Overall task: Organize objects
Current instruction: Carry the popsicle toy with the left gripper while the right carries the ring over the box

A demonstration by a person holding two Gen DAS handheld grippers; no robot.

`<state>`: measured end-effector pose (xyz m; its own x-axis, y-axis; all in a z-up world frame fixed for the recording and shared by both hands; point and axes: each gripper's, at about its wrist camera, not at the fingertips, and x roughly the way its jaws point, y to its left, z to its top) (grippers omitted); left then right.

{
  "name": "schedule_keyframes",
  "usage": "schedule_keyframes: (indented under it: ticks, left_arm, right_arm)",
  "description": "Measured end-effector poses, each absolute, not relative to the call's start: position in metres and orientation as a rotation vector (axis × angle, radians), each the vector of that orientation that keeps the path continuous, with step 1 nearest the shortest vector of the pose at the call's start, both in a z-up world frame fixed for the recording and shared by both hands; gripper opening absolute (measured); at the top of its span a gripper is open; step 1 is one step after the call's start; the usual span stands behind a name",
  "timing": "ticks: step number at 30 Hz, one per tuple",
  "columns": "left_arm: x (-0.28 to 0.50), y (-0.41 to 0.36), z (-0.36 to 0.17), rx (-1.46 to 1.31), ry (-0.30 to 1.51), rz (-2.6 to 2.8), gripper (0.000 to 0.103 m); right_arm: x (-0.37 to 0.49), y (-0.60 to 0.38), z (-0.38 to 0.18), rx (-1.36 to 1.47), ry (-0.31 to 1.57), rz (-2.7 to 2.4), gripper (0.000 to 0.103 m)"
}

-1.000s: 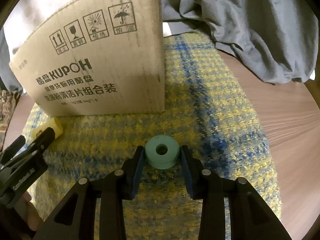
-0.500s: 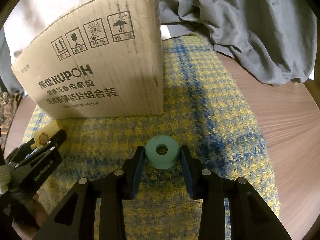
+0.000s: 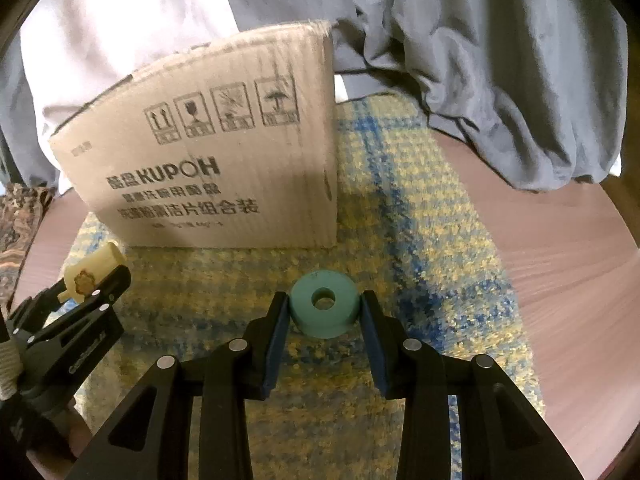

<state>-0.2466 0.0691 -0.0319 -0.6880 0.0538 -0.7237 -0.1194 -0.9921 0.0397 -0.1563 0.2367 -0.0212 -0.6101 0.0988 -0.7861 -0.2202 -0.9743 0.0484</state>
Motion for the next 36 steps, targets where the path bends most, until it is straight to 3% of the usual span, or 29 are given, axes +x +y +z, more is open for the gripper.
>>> schedule_keyframes:
  ticks: [36]
  left_arm:
    - [-0.202,0.071,0.076,-0.863,0.166,2.851,0.064]
  right_arm:
    - [-0.114,0.222,0.080,-0.962,0.141,2.843,0.036]
